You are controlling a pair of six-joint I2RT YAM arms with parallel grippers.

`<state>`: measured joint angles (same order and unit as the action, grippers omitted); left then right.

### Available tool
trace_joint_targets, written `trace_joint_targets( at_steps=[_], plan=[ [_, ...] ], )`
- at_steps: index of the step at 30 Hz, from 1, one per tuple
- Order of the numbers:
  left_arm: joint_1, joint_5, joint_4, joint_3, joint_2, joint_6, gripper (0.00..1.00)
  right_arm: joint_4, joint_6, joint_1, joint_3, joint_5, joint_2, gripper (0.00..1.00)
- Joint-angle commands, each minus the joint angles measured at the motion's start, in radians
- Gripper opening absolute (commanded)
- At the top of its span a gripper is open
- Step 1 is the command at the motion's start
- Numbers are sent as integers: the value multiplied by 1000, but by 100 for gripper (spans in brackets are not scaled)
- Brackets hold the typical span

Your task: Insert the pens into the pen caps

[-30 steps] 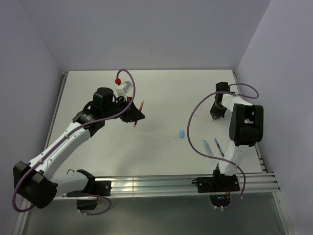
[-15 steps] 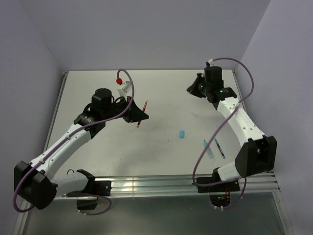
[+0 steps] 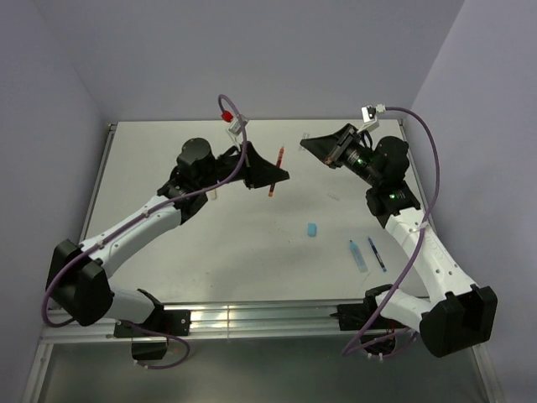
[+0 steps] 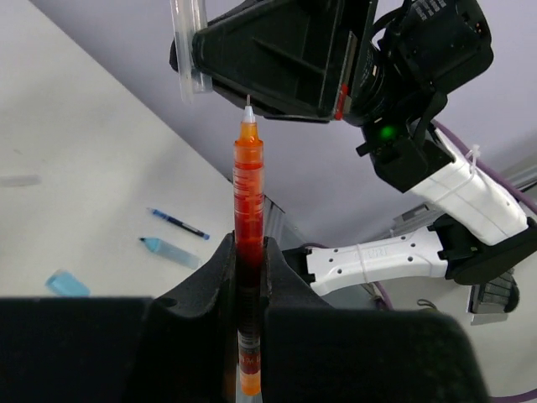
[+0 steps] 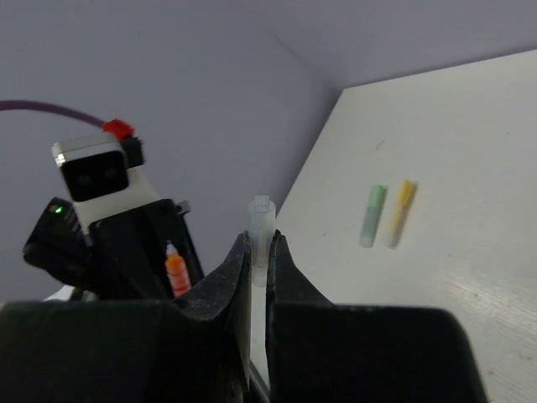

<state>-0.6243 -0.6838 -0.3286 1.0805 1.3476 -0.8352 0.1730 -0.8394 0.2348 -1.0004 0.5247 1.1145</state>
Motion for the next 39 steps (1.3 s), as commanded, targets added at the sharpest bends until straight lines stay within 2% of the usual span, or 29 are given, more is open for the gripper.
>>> trace_joint_targets(
  at_steps=[1, 5, 8, 15, 39],
  plan=[
    [-55, -19, -159, 62, 64, -50, 0, 246, -115, -5, 49, 84, -67, 0],
    [-71, -43, -263, 23, 99, -100, 0, 263, -113, -5, 71, 74, -93, 0],
    [-69, -48, -279, -10, 90, -97, 0, 284, -110, -5, 86, 67, -97, 0],
    [-71, -57, -287, -22, 87, -96, 0, 313, -141, -5, 91, 90, -68, 0],
    [-81, -71, -248, -5, 88, -67, 0, 235, -73, 47, 42, 61, -38, 0]
  ],
)
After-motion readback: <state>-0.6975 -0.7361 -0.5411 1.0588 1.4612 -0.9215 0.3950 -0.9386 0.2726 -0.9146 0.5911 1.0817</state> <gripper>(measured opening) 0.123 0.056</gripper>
